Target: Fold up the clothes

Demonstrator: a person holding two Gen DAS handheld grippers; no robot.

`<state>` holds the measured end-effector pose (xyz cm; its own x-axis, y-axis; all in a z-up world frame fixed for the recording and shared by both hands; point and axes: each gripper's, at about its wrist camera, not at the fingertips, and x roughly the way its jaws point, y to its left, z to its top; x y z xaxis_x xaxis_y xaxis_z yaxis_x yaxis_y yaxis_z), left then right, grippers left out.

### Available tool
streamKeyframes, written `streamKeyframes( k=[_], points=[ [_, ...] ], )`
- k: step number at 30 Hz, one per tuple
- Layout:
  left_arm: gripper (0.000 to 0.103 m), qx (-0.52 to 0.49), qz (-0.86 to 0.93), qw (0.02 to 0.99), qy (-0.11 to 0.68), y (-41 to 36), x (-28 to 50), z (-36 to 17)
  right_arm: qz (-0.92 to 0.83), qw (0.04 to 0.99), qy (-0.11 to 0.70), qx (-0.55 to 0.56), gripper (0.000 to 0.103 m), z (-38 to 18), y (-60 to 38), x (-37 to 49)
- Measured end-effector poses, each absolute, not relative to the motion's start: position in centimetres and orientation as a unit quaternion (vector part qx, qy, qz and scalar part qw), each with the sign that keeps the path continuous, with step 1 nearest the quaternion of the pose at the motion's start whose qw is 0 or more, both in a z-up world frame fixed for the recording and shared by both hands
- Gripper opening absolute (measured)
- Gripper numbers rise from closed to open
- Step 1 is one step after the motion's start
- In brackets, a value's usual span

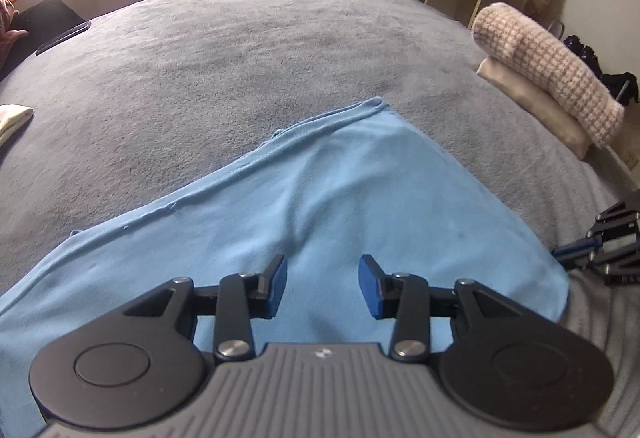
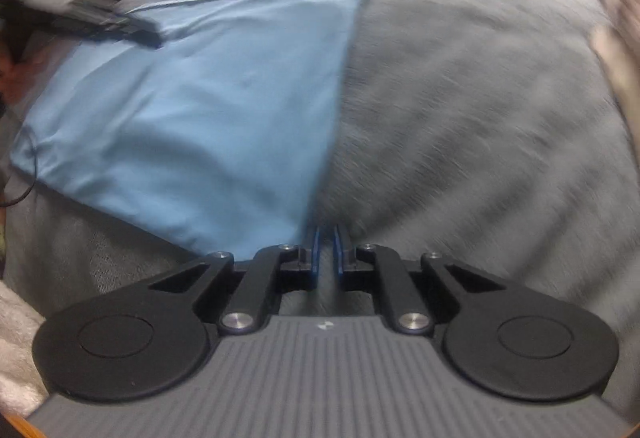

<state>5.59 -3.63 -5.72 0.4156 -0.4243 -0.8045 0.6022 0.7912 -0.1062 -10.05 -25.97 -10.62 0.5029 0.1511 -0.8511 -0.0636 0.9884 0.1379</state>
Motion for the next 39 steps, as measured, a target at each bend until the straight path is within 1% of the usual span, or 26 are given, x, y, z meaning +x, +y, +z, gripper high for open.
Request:
streamKeyframes(
  k=[2,5,9,13,16,21,24,27,29,33,34,39],
  points=[
    [0.041,0.102,-0.311,0.832,0.448,-3.2,5.2,-5.5,0.051,0.873,0.485,0.031,0.007,-9.2,-25.6,-10.6],
    [0.041,0.102,-0.317,0.828,0.452,-2.8,4.6,-5.1,0.088,0.883,0.461,0.019,0.007,-7.5,-23.4,-10.4],
    [0.041,0.105,-0.331,0.817,0.460,-1.5,3.3,-4.3,0.152,0.876,0.456,-0.025,0.007,-7.8,-19.5,-9.3],
    [0.044,0.105,-0.353,0.798,0.477,2.1,0.9,-3.8,0.152,0.843,0.507,-0.094,0.005,-10.7,-19.0,-9.9],
    [0.044,0.105,-0.360,0.783,0.496,5.4,-1.2,-4.1,0.143,0.836,0.519,-0.102,0.005,-9.5,-19.3,-10.7],
    [0.044,0.106,-0.354,0.772,0.517,7.9,-3.2,-5.3,0.183,0.854,0.471,-0.124,0.006,-6.6,-16.2,-9.6],
    [0.044,0.107,-0.353,0.768,0.524,8.1,-3.7,-6.2,0.223,0.857,0.449,-0.123,0.006,-6.5,-13.2,-7.8],
    [0.044,0.120,-0.349,0.765,0.528,8.5,-4.4,-7.0,0.243,0.836,0.472,-0.139,0.006,-8.5,-11.4,-7.1],
    [0.044,0.118,-0.346,0.765,0.531,9.2,-4.9,-7.3,0.239,0.819,0.493,-0.172,0.005,-9.7,-11.4,-8.0],
    [0.044,0.103,-0.342,0.763,0.539,10.4,-5.3,-7.9,0.228,0.802,0.516,-0.193,0.006,-8.4,-12.3,-8.9],
    [0.044,0.100,-0.341,0.763,0.540,10.6,-5.4,-8.0,0.229,0.803,0.510,-0.207,0.006,-7.7,-12.0,-9.0],
    [0.044,0.101,-0.346,0.760,0.541,10.5,-5.5,-8.5,0.282,0.822,0.461,-0.181,0.006,-6.0,-9.2,-7.5]
  ],
)
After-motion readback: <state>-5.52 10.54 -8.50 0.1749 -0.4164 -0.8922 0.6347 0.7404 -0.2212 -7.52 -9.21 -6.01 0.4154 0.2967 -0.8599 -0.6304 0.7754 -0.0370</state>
